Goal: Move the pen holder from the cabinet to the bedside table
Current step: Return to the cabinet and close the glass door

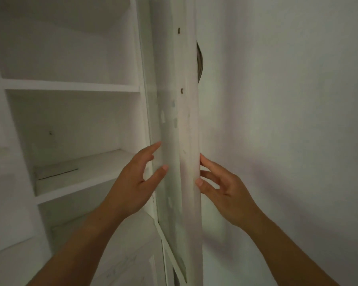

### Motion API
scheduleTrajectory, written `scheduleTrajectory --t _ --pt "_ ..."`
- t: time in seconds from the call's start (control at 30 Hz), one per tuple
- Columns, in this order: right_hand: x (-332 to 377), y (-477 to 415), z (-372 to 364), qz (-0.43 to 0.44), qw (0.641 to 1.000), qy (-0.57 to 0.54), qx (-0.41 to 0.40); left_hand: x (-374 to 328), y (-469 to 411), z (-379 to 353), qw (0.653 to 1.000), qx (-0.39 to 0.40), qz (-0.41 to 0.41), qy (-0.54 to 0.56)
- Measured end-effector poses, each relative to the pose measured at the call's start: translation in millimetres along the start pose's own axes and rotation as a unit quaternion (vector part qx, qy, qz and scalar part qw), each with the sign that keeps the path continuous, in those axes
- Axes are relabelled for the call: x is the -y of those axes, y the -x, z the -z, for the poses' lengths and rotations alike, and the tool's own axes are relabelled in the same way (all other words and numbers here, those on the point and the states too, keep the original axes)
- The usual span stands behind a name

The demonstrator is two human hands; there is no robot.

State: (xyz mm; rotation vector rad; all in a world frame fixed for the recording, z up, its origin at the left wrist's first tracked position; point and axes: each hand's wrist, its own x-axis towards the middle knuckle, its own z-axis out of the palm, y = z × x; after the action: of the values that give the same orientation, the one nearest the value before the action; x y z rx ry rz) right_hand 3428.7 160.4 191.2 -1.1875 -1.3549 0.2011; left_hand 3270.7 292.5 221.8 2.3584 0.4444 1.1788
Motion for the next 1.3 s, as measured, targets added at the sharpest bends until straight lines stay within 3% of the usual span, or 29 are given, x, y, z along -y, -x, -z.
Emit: scheduleTrajectory --t 0.17,0.43,0.6,0.7,0.83,1.3 --pt "10.0 -9.3 -40.7 0.033 0.998 0.022 0.049 11.0 14.6 45.3 0.999 -0.040 0.012 -0.013" --pt "9.8 -34.8 -137.3 0.026 0.996 0.024 0.084 35.7 46.4 108.9 0.996 -0.035 0.012 -0.076" --pt "6.4 -52.0 -195.6 0.045 0.994 0.061 0.083 53.8 50.9 148.2 0.974 -0.091 -0.037 -0.203" --pt "2.1 -63.6 -221.2 0.077 0.986 0.111 0.099 68.1 44.6 169.5 0.968 -0.116 -0.018 -0.224" --pt "-2.8 -88.3 -244.5 0.087 0.986 0.120 0.082 97.7 34.7 192.8 0.966 -0.124 0.023 -0.224" --pt "-19.8 -151.1 -280.9 0.083 0.974 0.198 0.066 133.0 19.4 225.2 0.952 -0.126 -0.028 -0.277"
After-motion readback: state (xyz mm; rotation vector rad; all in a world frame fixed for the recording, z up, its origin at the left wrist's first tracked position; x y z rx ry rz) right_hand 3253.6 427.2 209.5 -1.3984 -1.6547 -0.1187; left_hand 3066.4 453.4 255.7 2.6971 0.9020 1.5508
